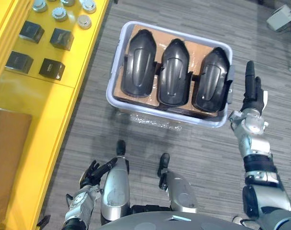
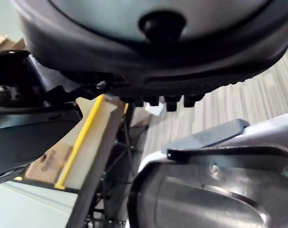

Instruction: Walk over and take three plastic housings, then place them on the shelf

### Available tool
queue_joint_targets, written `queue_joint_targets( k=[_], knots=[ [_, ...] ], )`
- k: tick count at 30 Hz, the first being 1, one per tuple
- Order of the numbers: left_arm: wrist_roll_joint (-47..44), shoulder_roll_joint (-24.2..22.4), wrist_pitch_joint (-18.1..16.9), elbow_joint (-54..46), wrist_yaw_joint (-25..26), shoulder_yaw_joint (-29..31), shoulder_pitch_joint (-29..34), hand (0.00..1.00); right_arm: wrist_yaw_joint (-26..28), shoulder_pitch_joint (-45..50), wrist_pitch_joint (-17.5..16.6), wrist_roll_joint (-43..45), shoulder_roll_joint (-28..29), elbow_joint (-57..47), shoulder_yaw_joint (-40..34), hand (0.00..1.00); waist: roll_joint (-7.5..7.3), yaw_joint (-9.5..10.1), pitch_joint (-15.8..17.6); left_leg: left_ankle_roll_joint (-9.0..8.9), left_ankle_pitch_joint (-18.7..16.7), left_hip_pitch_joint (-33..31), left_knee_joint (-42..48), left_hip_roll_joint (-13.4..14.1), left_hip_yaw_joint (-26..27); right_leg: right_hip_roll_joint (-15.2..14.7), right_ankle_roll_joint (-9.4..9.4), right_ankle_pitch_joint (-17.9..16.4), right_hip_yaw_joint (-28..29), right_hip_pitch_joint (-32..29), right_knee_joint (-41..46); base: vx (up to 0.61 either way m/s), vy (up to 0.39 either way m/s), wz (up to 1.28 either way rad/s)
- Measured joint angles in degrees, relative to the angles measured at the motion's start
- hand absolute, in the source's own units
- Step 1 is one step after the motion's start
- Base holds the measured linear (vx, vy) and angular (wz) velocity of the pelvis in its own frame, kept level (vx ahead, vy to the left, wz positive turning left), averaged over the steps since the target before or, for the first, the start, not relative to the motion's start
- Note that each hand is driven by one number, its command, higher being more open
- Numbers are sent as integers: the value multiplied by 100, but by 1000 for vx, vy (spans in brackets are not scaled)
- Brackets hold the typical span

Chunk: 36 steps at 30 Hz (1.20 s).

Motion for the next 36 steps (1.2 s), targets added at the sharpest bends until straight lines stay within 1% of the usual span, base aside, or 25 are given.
queue_joint_targets(
  k=[2, 4, 7, 11, 13, 16, 20, 23, 24, 30, 33, 36],
  knots=[
    [-13, -45, -34, -1, -11, -47, -6, 100, -8, -335, 39, -96, -281, 467, 35, 100, 90, 14, 46, 38, 45, -81, -23, -22, -22, -42, 1, -3, -1, -93, 30, -42, 27, 12],
    [-24, -69, -37, 16, -45, -114, -58, 100, -28, -654, 112, -234, -571, 920, 118, 100, 199, 16, 90, 67, 114, -128, -43, -106, -57, -112, 10, -51, -41, -163, 132, -27, 33, 12],
    [-27, -55, -42, 59, -52, -234, -120, 100, -88, -880, 224, -455, -794, 1276, 223, 100, 282, 6, 111, 85, 162, -149, -64, -166, -116, -156, 17, -71, -138, -177, 188, -24, 15, 17],
    [-45, -52, -36, 124, -72, -326, -194, 100, -321, -1212, 298, -675, -1076, 1626, 285, 100, 343, 10, 125, 106, 299, -165, -236, -214, -150, -223, 50, -132, -190, -240, 219, -26, 3, 12],
    [-70, -45, -41, 124, -93, -353, -196, 100, -393, -1315, 315, -693, -1171, 1626, 315, 100, 354, 10, 127, 107, 334, -181, -258, -212, -160, -223, 36, -141, -197, -286, 269, -11, -1, 2],
    [-124, -37, -27, 127, -118, -369, -196, 100, -391, -1356, 344, -1146, -1372, 1630, 328, 100, 361, -5, 125, 100, 414, -181, -344, -210, -184, -223, 31, -145, -234, -312, 293, -9, -2, 5],
    [-161, -20, -27, 138, -118, -405, -195, 100, -267, -1398, 346, -1536, -1429, 1752, 420, 100, 362, -19, 125, 95, 430, -181, -351, -203, -169, -221, 28, -146, -243, -322, 303, 0, 0, 0],
    [-244, 10, -29, 149, -124, -470, -196, 100, -80, -1432, 347, -1588, -1435, 1889, 581, 100, 364, -19, 123, 94, 466, -181, -406, -204, -164, -222, 28, -146, -244, -345, 303, 0, 0, 0],
    [-245, 12, -29, 150, -125, -471, -196, 100, 12, -1468, 349, -1761, -1435, 1979, 656, 100, 364, -19, 123, 95, 484, -182, -436, -205, -162, -222, 27, -147, -256, -355, 303, 0, 0, 0],
    [-249, 17, -30, 146, -140, -489, -198, 100, 534, -1482, 396, -2149, -1479, 2086, 1061, 100, 367, -9, 121, 97, 524, -189, -486, -206, -183, -221, 21, -150, -289, -367, 310, 1, 3, 2],
    [-255, 17, -32, 146, -171, -500, -207, 100, 693, -1537, 399, -2438, -1560, 2217, 1259, 100, 380, 4, 115, 89, 556, -246, -517, -208, -219, -218, 19, -151, -308, -422, 318, 6, 3, 5],
    [-304, 18, -34, 149, -205, -521, -223, 100, 800, -1577, 404, -2476, -1681, 2339, 1400, 100, 389, 33, 116, 89, 570, -295, -520, -208, -246, -221, 4, -161, -314, -487, 382, 12, 3, 4]
  ],
)
